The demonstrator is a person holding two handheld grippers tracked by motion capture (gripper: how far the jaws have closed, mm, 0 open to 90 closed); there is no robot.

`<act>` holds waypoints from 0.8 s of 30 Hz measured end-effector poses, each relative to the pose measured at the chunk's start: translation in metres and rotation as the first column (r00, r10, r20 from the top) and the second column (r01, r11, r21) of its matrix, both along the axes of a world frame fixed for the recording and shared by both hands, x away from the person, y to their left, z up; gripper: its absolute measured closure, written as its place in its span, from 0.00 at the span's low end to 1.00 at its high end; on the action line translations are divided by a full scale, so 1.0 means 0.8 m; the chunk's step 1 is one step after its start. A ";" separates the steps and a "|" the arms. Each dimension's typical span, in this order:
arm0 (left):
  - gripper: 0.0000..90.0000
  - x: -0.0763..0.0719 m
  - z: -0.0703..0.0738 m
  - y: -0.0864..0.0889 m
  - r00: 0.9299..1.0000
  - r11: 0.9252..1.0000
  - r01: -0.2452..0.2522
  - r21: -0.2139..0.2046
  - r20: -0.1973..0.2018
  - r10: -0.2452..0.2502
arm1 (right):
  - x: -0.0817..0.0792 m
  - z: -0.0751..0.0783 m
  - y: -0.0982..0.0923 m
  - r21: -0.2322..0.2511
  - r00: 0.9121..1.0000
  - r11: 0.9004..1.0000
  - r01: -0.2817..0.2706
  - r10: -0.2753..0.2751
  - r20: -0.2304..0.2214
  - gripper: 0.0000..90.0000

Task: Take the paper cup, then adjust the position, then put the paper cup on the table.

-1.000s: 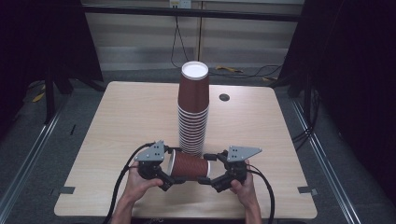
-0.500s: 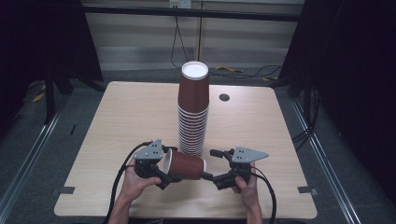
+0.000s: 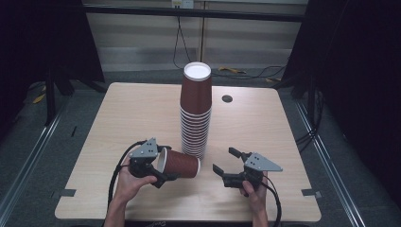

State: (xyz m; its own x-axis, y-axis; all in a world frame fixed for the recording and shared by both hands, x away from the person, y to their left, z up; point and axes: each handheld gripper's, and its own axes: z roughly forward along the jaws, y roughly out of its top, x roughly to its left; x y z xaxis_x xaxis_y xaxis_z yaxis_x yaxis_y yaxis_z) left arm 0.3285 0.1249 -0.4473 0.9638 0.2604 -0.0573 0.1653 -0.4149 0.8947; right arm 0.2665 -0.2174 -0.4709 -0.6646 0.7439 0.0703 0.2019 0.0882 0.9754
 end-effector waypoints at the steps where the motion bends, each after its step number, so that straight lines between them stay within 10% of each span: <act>1: 0.04 0.002 0.000 0.002 1.000 1.000 -0.001 0.005 0.002 0.001 | -0.001 -0.001 -0.001 0.000 1.000 1.000 0.013 -0.013 -0.011 0.14; 10: 0.04 0.016 0.003 0.023 0.997 0.997 -0.072 0.036 -0.026 0.073 | -0.007 -0.006 -0.014 0.004 0.997 0.997 0.074 -0.074 0.002 0.14; 24: 0.04 0.040 0.005 0.052 0.981 0.975 -0.188 0.120 -0.034 0.193 | -0.009 -0.032 -0.021 -0.033 0.961 0.961 0.274 -0.273 0.031 0.15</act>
